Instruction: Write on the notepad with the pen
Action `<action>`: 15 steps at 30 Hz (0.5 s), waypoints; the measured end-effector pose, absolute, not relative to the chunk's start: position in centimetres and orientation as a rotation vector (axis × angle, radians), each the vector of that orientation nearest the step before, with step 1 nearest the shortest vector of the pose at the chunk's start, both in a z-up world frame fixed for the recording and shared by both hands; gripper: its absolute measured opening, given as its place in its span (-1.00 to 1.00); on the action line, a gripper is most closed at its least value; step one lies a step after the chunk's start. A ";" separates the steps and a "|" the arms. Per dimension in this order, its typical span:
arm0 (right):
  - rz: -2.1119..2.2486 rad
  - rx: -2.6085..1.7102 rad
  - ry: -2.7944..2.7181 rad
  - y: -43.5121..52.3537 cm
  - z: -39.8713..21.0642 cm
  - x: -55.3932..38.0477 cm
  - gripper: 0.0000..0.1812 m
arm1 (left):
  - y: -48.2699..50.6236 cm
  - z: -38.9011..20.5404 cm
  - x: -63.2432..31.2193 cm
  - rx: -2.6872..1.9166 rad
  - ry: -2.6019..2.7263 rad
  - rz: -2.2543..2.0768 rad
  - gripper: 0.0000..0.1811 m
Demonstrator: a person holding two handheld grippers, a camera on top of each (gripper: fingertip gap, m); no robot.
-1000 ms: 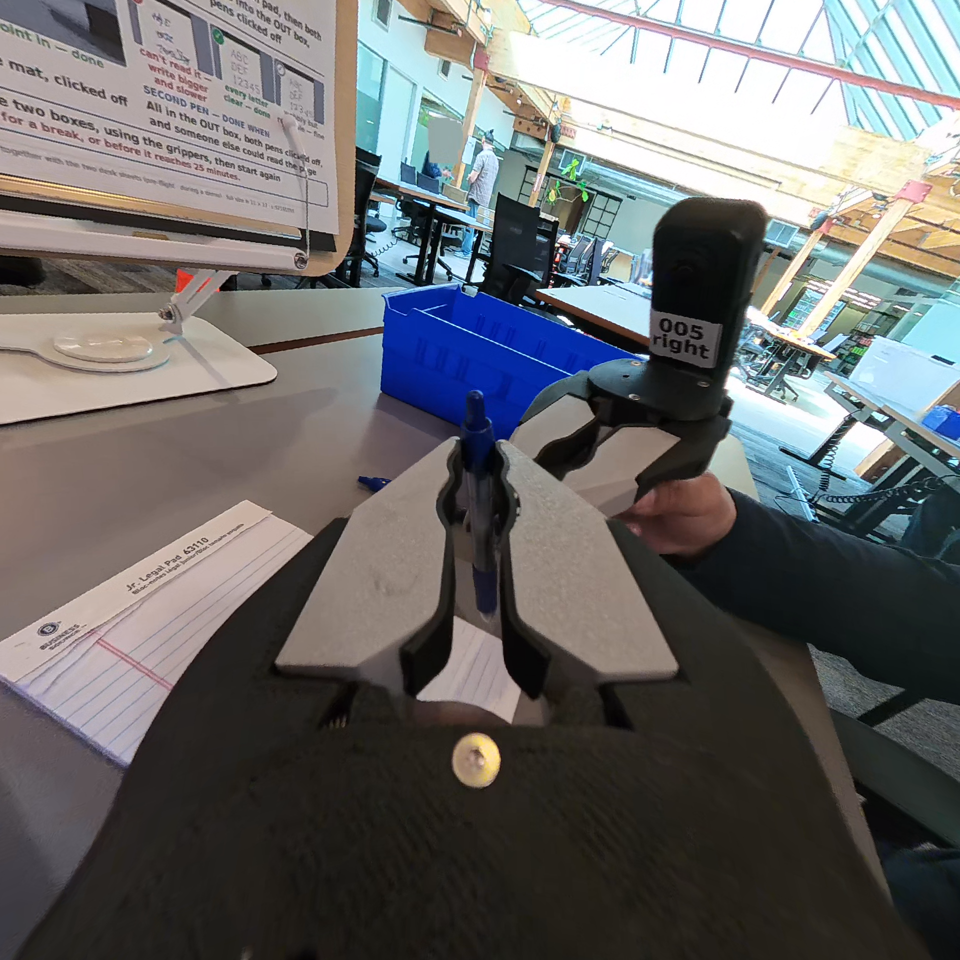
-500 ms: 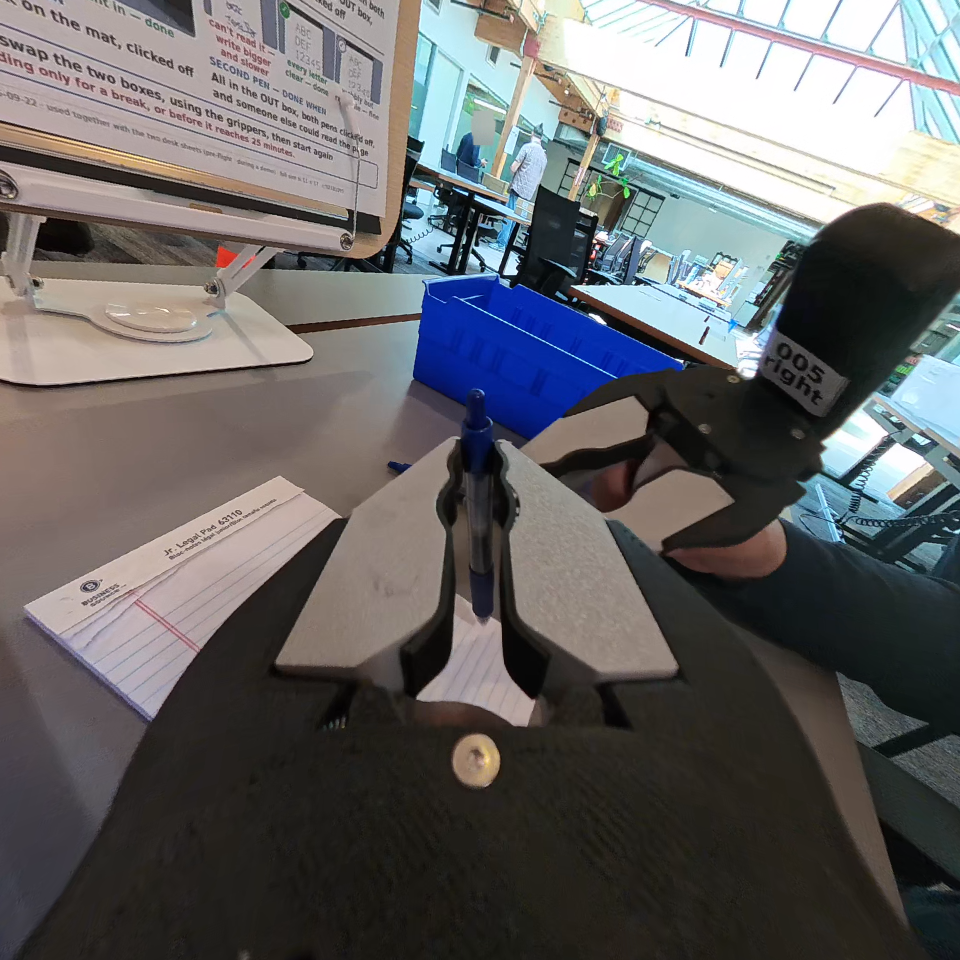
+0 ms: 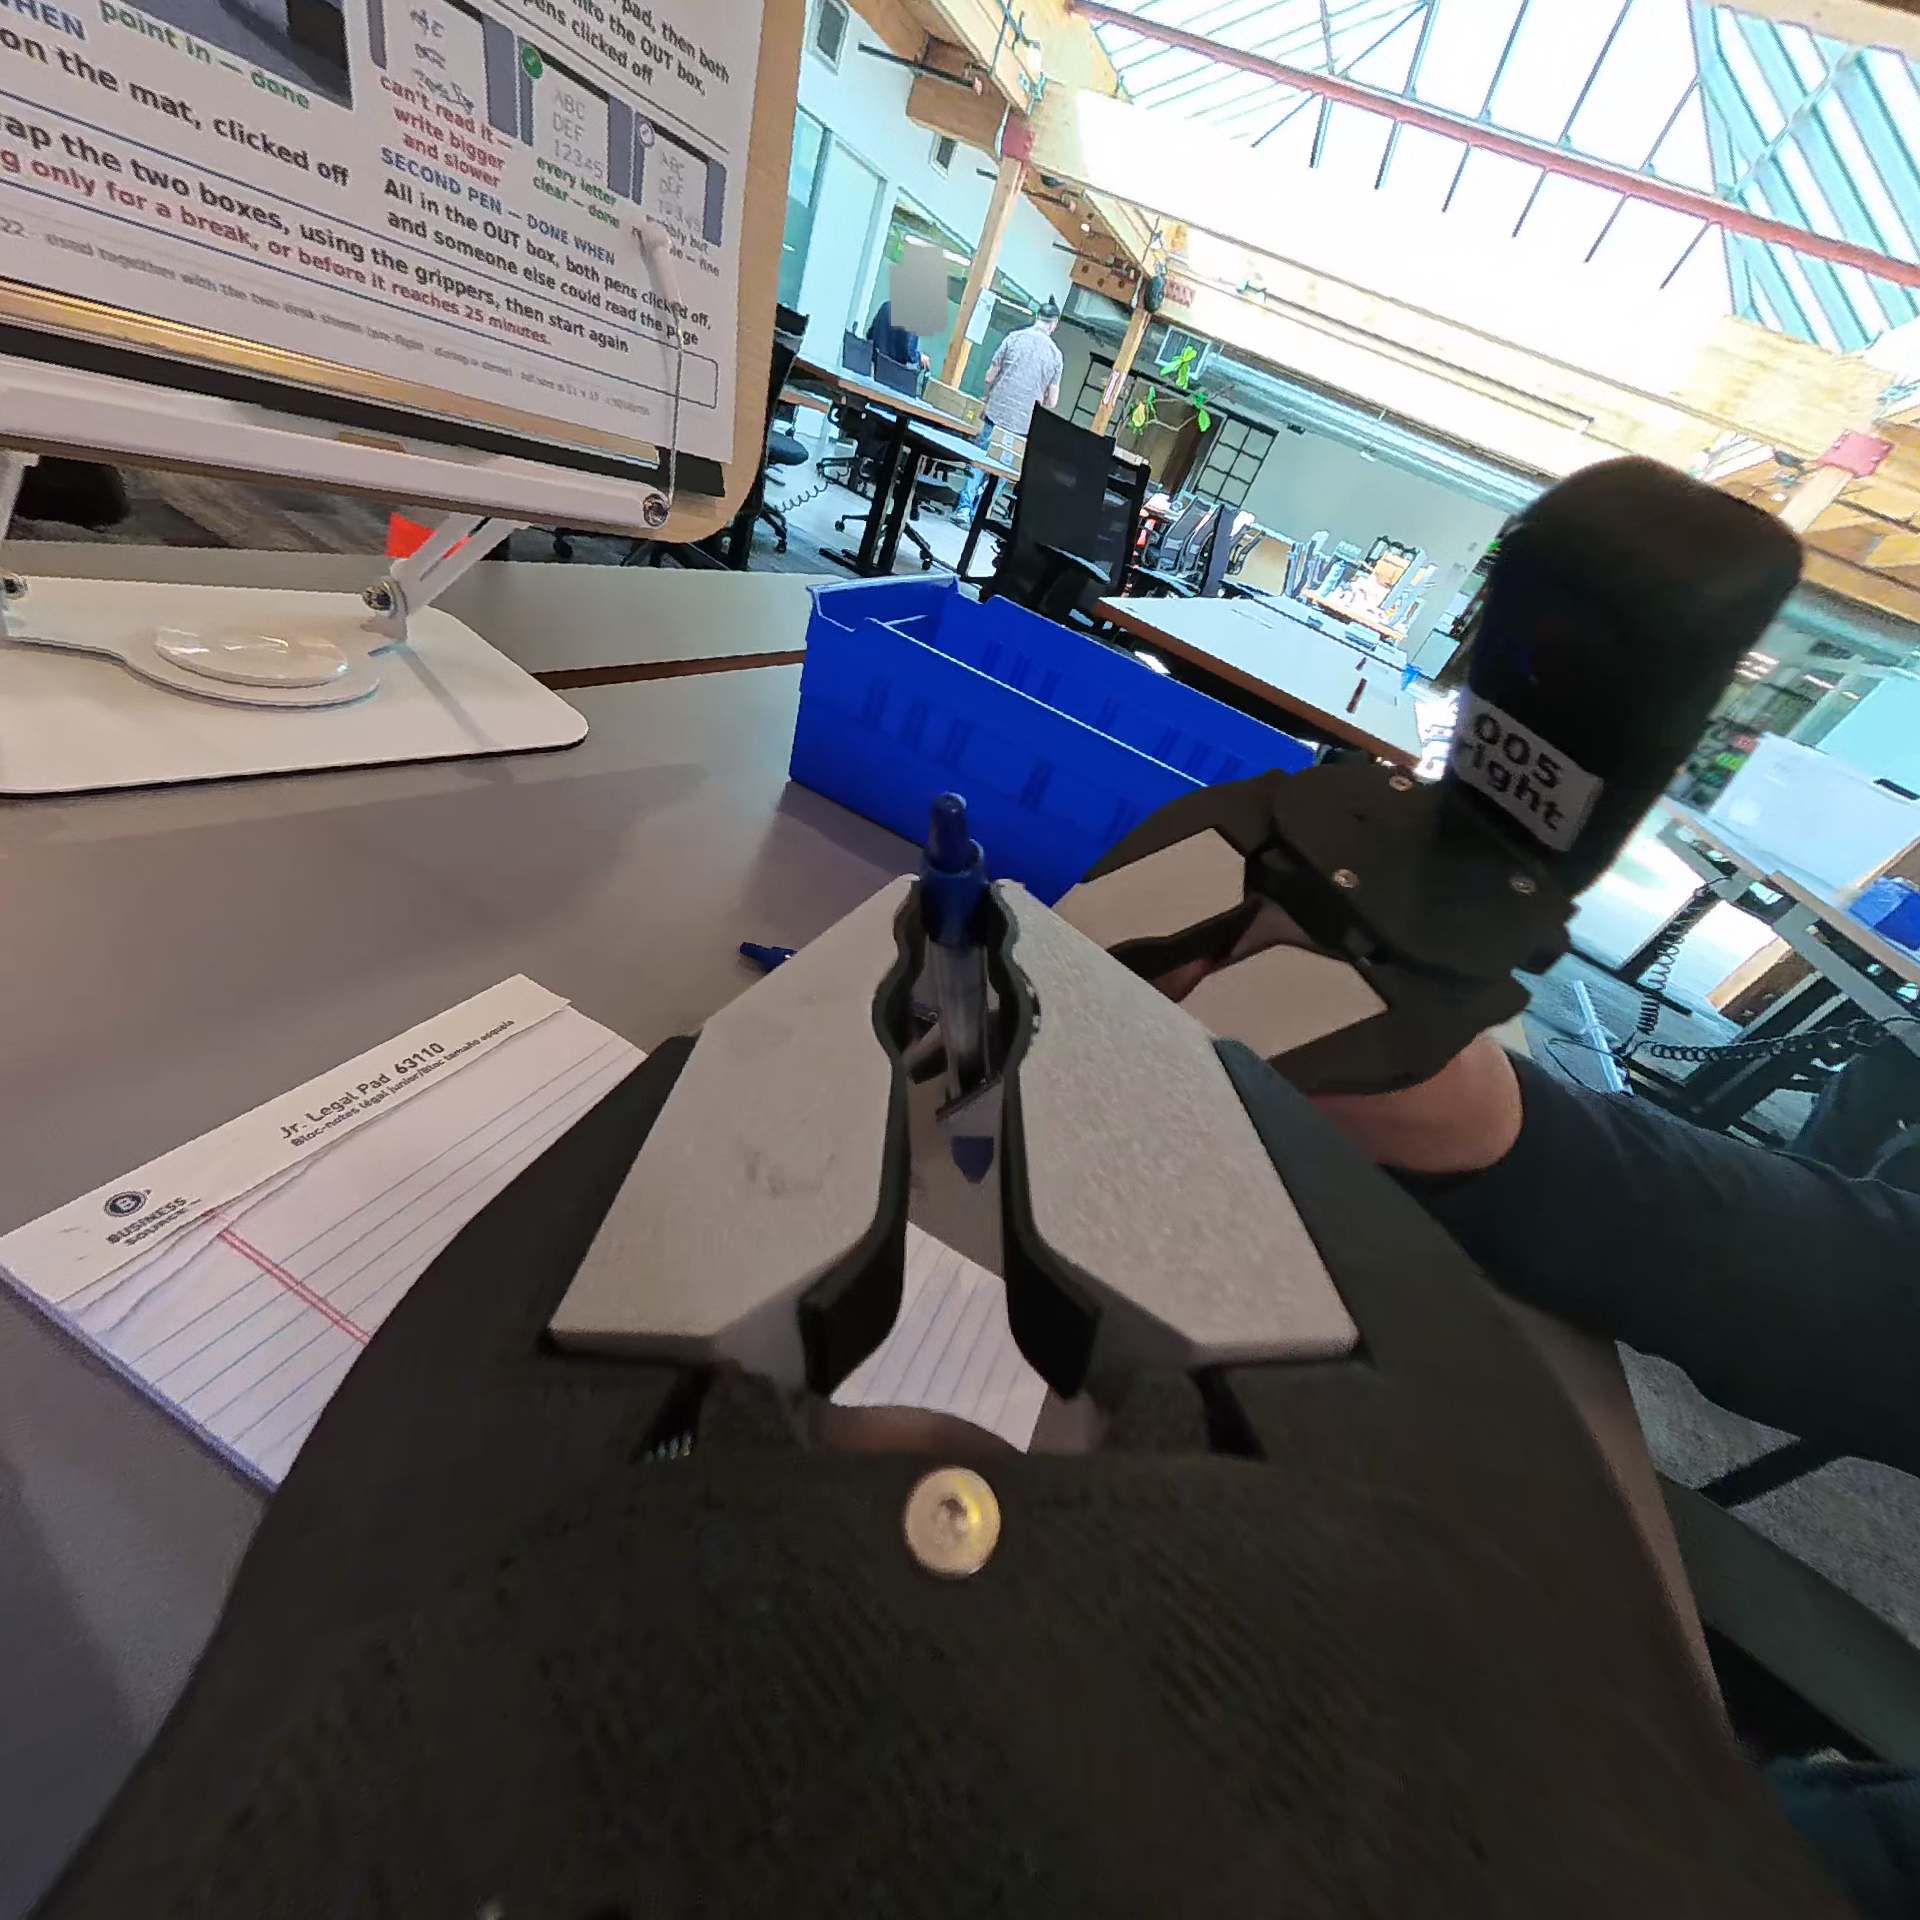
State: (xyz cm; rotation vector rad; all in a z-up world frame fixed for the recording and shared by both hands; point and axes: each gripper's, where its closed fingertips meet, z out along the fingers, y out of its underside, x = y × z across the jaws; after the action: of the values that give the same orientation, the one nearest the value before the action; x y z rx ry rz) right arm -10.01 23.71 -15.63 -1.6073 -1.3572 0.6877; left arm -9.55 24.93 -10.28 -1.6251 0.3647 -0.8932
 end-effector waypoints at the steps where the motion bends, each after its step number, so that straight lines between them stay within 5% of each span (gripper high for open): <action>1: 0.720 -1.611 -1.351 23.6 -15.5 -10.0 -0.93 | 24.9 -10.2 -9.6 -1.619 0.367 -0.891 -0.90; 15: 1.044 -1.596 -1.069 25.5 -11.1 -7.9 -0.93 | 25.0 -9.9 -9.7 -1.601 0.351 -0.898 -0.34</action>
State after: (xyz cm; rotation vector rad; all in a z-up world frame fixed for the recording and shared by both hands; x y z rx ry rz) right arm -7.88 25.54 -11.08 -1.5964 -1.0694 1.0436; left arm -9.74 25.02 -9.93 -1.6009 0.3509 -0.8977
